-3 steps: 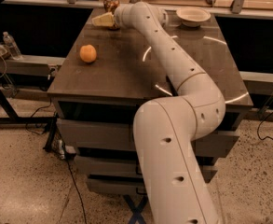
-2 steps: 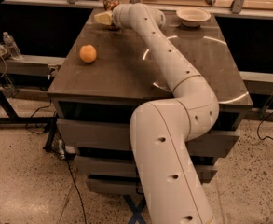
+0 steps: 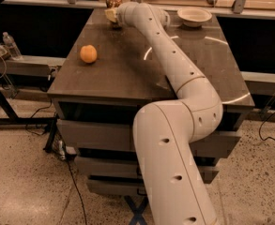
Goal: Pick orange can
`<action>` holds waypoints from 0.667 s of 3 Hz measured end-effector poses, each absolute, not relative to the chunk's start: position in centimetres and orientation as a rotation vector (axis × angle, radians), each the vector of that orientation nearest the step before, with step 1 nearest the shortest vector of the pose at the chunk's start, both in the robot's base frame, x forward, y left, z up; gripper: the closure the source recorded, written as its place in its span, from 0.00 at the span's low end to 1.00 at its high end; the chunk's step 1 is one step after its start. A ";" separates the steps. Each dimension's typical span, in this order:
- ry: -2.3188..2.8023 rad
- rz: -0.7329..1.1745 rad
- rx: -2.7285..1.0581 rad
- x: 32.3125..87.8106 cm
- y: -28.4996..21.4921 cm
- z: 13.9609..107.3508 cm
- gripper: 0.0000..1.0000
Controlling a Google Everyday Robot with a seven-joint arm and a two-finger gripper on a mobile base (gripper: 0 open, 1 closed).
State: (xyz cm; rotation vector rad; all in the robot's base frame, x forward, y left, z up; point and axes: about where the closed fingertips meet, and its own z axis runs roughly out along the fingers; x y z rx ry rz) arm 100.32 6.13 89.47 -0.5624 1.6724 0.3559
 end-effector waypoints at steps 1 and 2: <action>1.662 0.364 -0.623 97.9 5.4 92.2 1.00; 1.668 0.354 -0.689 94.5 4.6 94.8 1.00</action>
Offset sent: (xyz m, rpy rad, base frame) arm -0.1306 -0.0303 0.0795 -0.1318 -0.0011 0.1192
